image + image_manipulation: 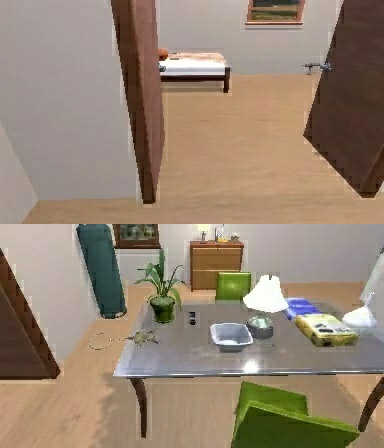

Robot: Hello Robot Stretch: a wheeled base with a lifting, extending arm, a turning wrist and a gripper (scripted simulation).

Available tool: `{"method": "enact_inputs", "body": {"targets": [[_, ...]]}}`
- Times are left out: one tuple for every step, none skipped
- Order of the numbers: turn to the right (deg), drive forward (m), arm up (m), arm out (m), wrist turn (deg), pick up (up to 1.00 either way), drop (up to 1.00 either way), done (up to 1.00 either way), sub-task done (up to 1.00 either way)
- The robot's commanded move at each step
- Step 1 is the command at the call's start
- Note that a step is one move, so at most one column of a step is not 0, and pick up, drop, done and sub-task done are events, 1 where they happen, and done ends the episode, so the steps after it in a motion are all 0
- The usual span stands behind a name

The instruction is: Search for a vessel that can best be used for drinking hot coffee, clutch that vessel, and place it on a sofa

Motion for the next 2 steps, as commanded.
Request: {"method": "enact_inputs", "body": {"targets": [[12.0,0.0,0.0,0.0,0.0,0.0,0.0,0.0,0.0],[0.0,1.0,0.0,0.0,0.0,0.0,0.0,0.0,0.0]]}}
